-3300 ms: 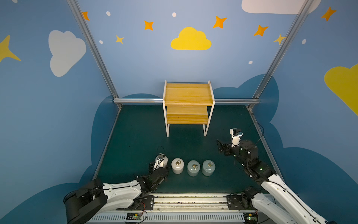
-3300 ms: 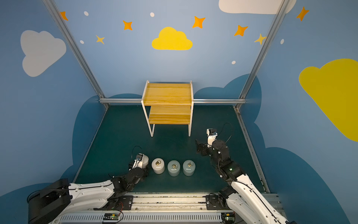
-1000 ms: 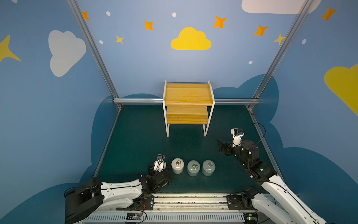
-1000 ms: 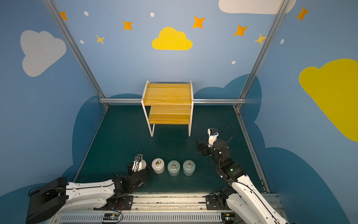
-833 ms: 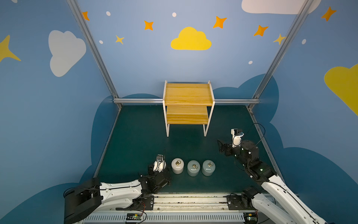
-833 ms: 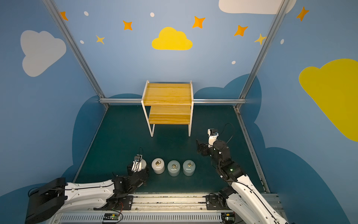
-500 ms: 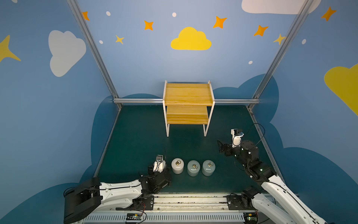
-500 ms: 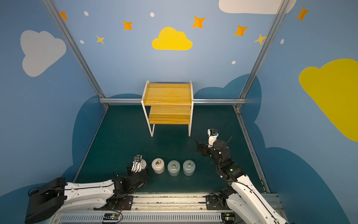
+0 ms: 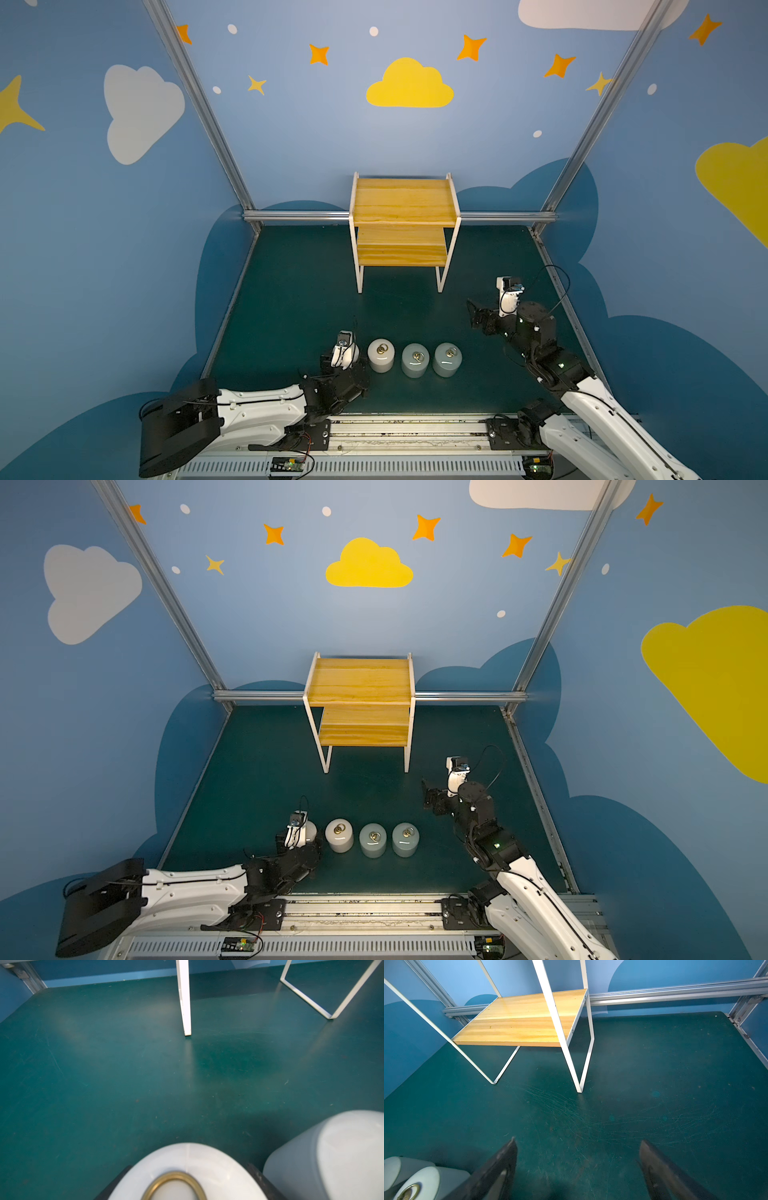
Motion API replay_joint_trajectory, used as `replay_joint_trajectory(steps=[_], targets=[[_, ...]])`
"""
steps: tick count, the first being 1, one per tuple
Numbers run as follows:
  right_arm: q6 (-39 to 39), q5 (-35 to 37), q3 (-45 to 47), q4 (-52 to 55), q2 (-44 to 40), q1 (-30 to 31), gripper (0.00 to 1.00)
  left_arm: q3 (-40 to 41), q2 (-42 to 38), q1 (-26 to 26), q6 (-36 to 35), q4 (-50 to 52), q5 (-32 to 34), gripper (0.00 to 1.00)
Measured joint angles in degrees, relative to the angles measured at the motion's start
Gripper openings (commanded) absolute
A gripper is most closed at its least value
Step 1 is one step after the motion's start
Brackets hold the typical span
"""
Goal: Remove the tea canisters from the shelf
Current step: Place the tea canister at the center of the board.
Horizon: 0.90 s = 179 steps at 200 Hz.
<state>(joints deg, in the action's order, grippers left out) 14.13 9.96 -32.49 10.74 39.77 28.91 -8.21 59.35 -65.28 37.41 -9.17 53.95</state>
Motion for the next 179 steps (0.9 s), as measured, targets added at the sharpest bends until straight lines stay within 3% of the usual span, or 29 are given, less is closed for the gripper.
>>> replay_joint_trajectory(steps=[84,179], targets=[[0.2,-0.1,0.0,0.1,-0.2,0.0,0.94,0.5,-0.8,0.0,-1.4,-2.9,-0.4,0.86],[0.2,-0.2,0.0,0.2,0.3,-0.1,0.94,0.5,-17.6,0.0,-3.7,5.4,-0.5,0.88]])
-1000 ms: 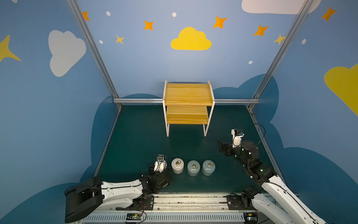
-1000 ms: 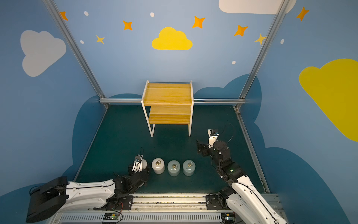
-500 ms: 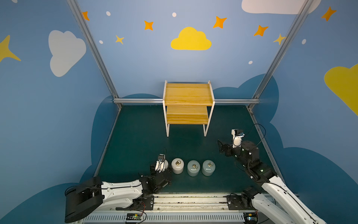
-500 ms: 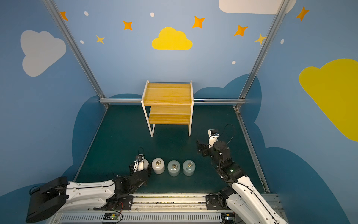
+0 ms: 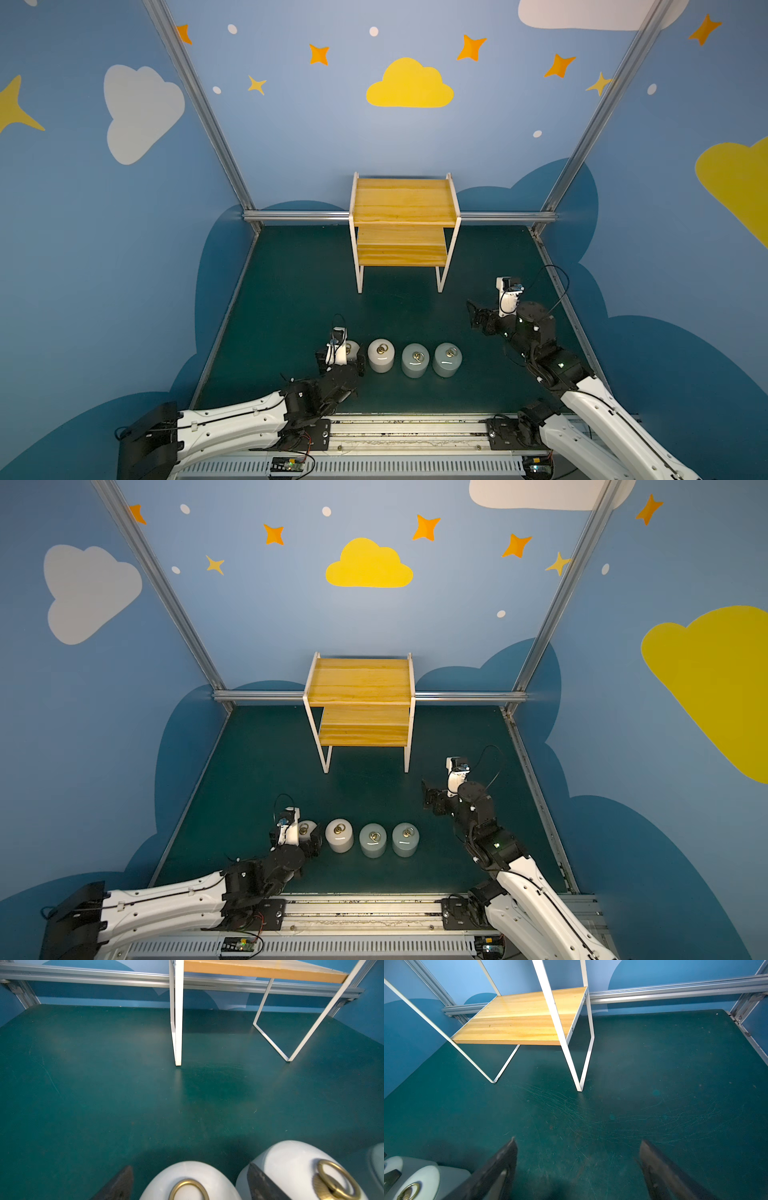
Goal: Remove the tea canisters from the shelf
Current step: Place the tea canister at the center of the board, then reset both arms
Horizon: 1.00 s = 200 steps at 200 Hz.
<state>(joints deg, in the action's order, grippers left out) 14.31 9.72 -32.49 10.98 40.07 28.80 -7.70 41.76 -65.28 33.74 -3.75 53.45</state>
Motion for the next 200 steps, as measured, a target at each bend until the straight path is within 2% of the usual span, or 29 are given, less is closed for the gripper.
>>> replay_joint_trajectory(steps=[78,120,140,161,200], targets=[[0.0,-0.2,0.0,0.0,0.3,-0.1,0.94,-2.8,-5.2,0.0,-6.8,1.9,-0.3,0.9],[-0.3,-0.2,0.0,-0.1,1.6,-0.6,0.94,-6.9,-9.0,2.2,-14.4,2.5,-2.4,0.93],[-0.8,-0.3,-0.1,-0.5,2.7,-1.3,0.94,-10.4,-10.8,7.1,-18.4,3.1,-6.4,0.94],[-1.3,-0.3,-0.5,-1.3,4.6,-3.0,0.94,-13.7,-11.7,15.5,-22.6,3.3,-11.9,0.97],[-2.8,-0.9,-1.7,-4.4,11.2,-9.6,0.94,-15.4,-8.3,36.3,-28.5,1.9,-23.9,1.0]])
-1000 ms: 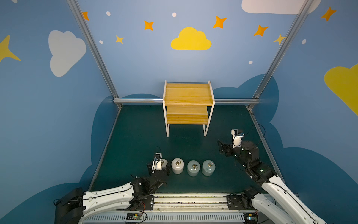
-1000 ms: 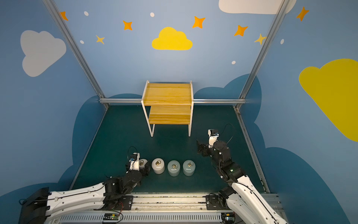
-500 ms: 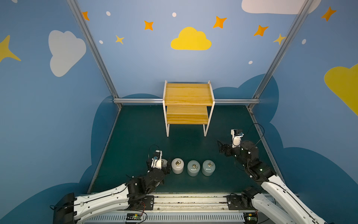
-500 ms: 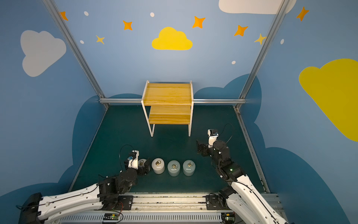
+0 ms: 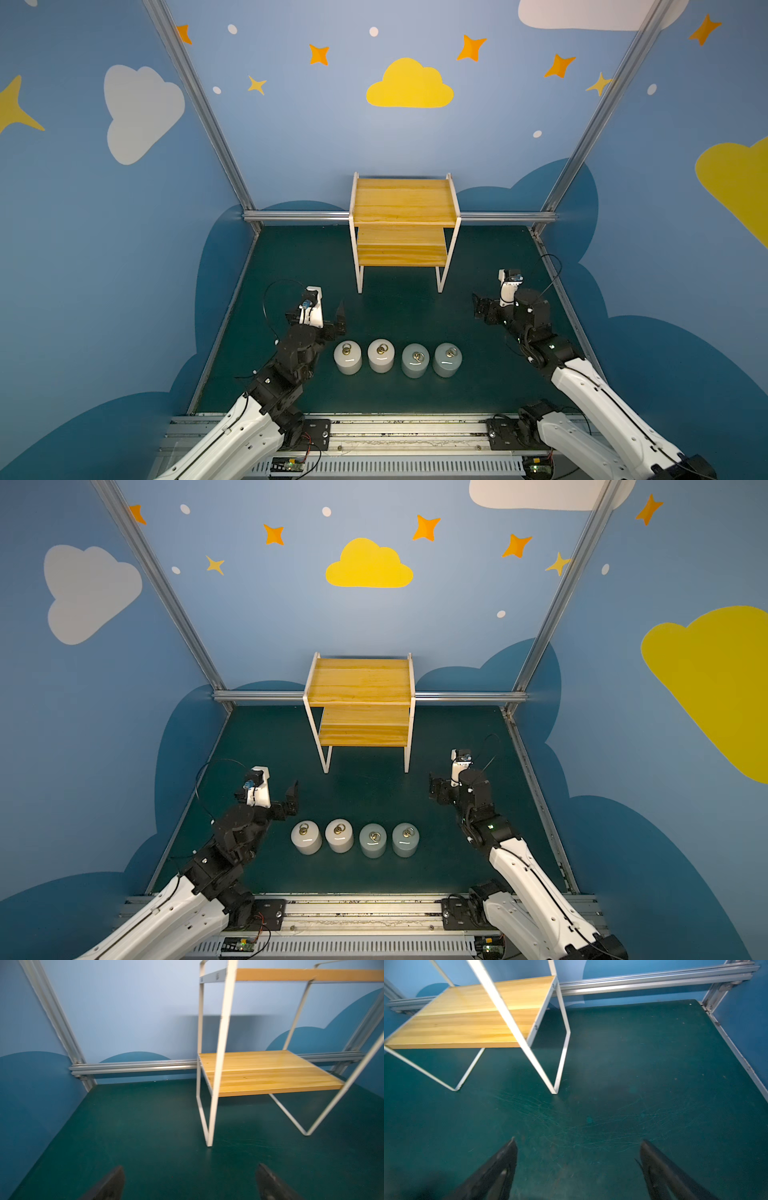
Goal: Remove the tea canisters from the shelf
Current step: Reset both arms
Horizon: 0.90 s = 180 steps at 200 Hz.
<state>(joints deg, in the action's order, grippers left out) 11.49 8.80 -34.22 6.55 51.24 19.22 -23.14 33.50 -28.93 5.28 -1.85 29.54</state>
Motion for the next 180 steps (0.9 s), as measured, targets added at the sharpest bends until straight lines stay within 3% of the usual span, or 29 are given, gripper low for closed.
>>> replay_joint_trajectory(steps=[24,50,108,134,180], targets=[[-1.1,-1.1,0.2,-3.8,6.4,-5.7,0.94,0.9,6.6,13.1,0.1,-4.5,-7.4,1.0],[-3.0,-1.6,1.7,-10.8,13.8,-10.0,0.94,5.5,14.5,21.0,1.5,-14.0,-10.8,1.0],[-7.8,-2.0,7.0,-29.7,29.5,-14.6,0.94,9.2,32.1,24.3,0.7,-31.1,-9.7,1.0],[-9.0,-2.5,6.7,-33.6,32.0,-16.0,0.94,8.9,39.3,25.9,0.1,-37.7,-9.8,1.0],[-9.8,-3.9,12.8,-51.9,37.0,-17.0,0.94,3.3,54.0,28.5,-0.9,-47.0,-14.0,1.0]])
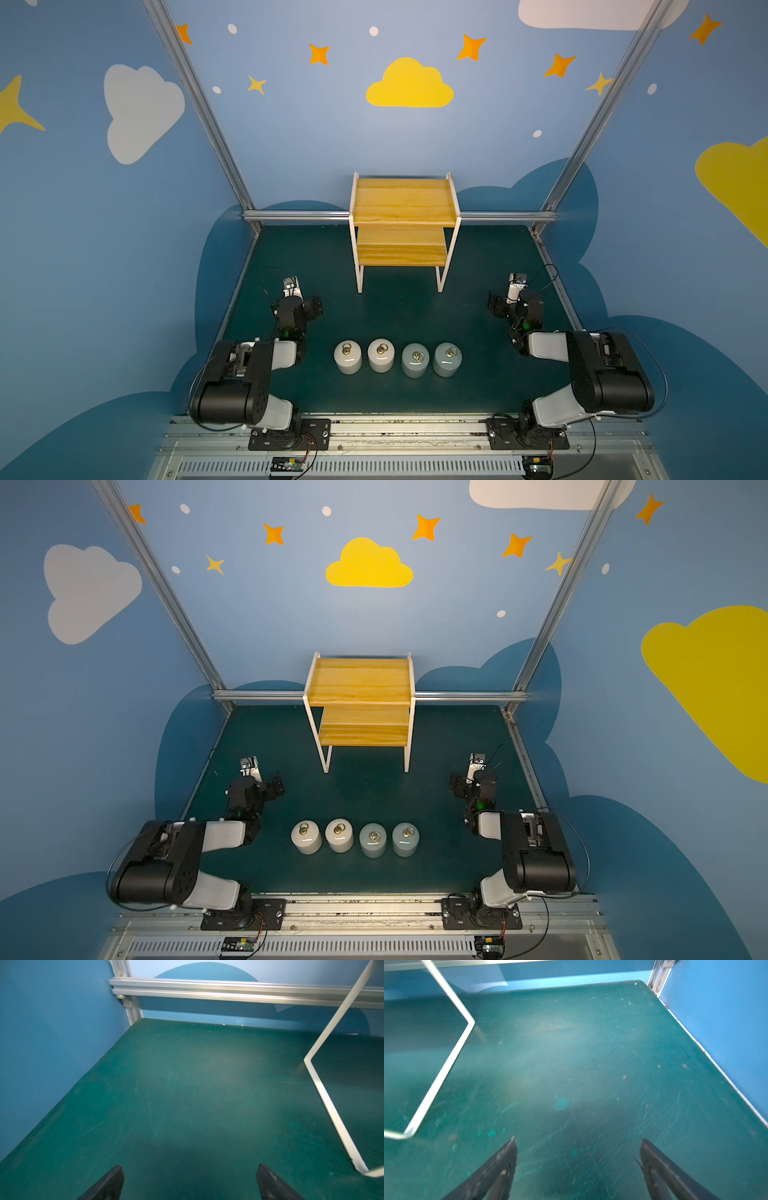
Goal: Remove the tea canisters from the shelf
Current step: Reset both arms
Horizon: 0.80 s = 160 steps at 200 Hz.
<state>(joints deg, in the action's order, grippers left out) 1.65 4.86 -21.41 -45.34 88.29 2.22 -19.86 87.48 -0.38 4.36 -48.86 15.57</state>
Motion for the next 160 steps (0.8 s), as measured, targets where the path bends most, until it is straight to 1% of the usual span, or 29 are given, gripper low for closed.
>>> replay_joint_trajectory(steps=[15,43,102,160], targets=[[-0.2,-0.2,0.5,-0.3,0.2,0.0,0.94,-0.4,2.6,0.0,-0.5,-1.6,-1.7,1.0],[-0.7,-0.6,0.5,-4.7,0.3,0.0,0.94,-0.3,2.7,0.0,-0.7,-2.8,-3.2,1.0],[-0.9,-1.0,0.5,-7.5,0.3,0.1,0.94,-0.3,2.7,0.0,-1.2,-4.0,-3.8,1.0],[-1.6,-1.1,0.5,-7.6,0.5,0.3,0.94,-0.3,2.7,0.0,-1.2,-4.4,-3.8,1.0]])
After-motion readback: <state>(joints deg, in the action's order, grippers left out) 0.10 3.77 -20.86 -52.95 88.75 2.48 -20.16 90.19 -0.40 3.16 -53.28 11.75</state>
